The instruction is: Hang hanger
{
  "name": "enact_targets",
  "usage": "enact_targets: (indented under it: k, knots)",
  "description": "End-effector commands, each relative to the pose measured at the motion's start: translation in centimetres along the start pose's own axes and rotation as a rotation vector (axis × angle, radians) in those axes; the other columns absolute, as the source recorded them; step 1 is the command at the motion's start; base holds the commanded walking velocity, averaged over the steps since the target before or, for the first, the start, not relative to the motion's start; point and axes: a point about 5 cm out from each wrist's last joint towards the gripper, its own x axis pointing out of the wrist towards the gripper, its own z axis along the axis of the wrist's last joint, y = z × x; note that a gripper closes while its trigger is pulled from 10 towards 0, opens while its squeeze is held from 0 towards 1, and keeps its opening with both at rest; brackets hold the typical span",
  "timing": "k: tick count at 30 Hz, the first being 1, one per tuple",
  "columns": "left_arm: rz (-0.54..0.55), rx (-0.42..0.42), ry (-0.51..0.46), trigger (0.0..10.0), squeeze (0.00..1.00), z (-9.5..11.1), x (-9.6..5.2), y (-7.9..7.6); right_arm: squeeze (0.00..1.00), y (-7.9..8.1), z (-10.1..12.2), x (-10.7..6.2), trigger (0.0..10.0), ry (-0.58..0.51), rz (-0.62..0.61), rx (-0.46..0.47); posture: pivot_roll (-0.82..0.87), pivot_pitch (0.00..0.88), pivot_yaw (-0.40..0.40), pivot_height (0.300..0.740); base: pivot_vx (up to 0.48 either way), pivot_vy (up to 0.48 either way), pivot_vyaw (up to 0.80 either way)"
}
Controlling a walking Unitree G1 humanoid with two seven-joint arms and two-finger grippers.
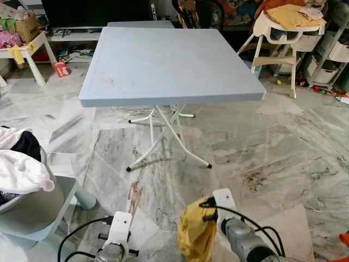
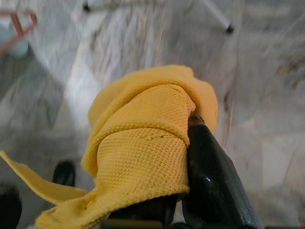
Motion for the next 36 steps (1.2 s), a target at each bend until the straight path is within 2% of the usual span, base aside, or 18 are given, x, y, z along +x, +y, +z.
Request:
enact_targets:
  k: [1, 6, 12, 19, 25, 28, 36]
  knots:
    - [0.008, 0.009, 0.039, 10.0, 0.0, -1.1, -0.2, 0.1, 0.0, 0.0, -0.4, 0.0, 10.0, 0.027, -0.003, -0.011, 0.05, 0.0, -0.073, 0.74, 0.0, 0.0, 0.0]
    - [0.046, -0.008, 0.091, 10.0, 0.0, -2.5, -0.6, 0.9, 0.0, -1.0, -1.9, -0.4, 10.0, 0.082, -0.044, 0.044, 0.06, 0.0, -0.064, 0.74, 0.0, 0.0, 0.0]
    - [0.063, -0.026, 0.13, 10.0, 0.0, -3.4, -0.9, 0.5, 0.0, -2.2, -2.8, -0.8, 10.0, 0.1, -0.095, 0.119, 0.06, 0.0, -0.044, 0.74, 0.0, 0.0, 0.0]
    - [0.048, 0.013, 0.134, 10.0, 0.0, -3.9, -1.0, 0.4, 0.0, -1.8, -2.8, -0.7, 10.0, 0.093, -0.119, 0.212, 0.05, 0.0, 0.003, 0.74, 0.0, 0.0, 0.0]
    - [0.032, 0.07, 0.126, 10.0, 0.0, -3.8, -1.0, 1.0, 0.0, -1.3, -3.1, -0.7, 10.0, 0.102, -0.114, 0.24, 0.04, 0.0, 0.033, 0.74, 0.0, 0.0, -0.4]
    - [0.034, 0.076, 0.122, 10.0, 0.0, -3.7, -1.0, 1.3, 0.0, -1.3, -3.2, -0.7, 10.0, 0.098, -0.121, 0.249, 0.04, 0.0, 0.042, 0.74, 0.0, 0.0, -0.74]
    - [0.037, 0.08, 0.114, 10.0, 0.0, -3.4, -0.9, 1.5, 0.0, -1.4, -3.1, -0.7, 10.0, 0.094, -0.115, 0.216, 0.04, 0.0, 0.03, 0.74, 0.0, 0.0, 0.0]
